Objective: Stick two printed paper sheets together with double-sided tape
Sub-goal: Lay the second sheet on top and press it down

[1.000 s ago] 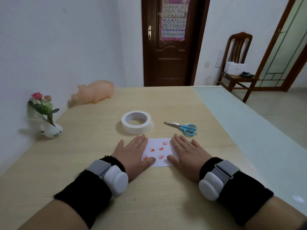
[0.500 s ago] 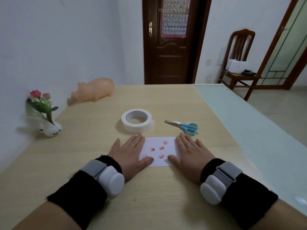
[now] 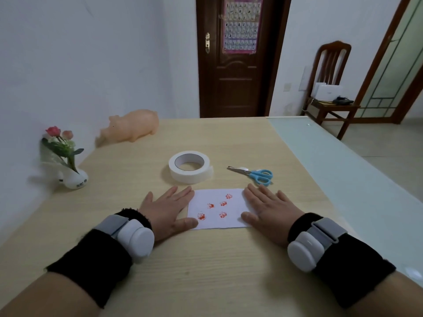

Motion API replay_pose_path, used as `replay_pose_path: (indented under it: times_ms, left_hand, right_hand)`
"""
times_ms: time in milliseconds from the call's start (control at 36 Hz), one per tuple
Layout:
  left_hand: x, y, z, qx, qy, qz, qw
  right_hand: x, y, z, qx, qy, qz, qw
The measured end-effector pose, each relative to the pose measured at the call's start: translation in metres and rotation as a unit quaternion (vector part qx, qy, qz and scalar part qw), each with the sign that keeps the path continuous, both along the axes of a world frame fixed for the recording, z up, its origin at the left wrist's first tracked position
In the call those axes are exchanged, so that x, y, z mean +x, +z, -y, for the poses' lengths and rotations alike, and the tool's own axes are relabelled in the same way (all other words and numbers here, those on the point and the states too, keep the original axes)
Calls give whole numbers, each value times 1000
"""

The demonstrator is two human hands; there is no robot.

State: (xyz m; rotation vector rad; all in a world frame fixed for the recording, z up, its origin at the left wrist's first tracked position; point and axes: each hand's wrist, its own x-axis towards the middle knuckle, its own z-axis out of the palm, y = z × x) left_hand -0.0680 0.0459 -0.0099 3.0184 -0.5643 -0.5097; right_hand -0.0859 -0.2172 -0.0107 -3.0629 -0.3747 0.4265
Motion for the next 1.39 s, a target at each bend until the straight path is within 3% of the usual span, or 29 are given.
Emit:
replay_pose_path:
  times_ms: [583,861,1139,1389]
  left_hand:
    - [2,-2,-4,-3,0,-15,1000]
    - [-3,-12,-2,22,-10,52,998]
    - [32,18,13,-125,31,220,967]
    - [71,24,33,-55,109,140,982]
  right_hand:
    - [5,2,18,-39,57,-6,998]
    - [0,1,20,5,42,22,999]
    - [3,-6,3,52,29,81,995]
    - [-2,3,2,68,20,114,991]
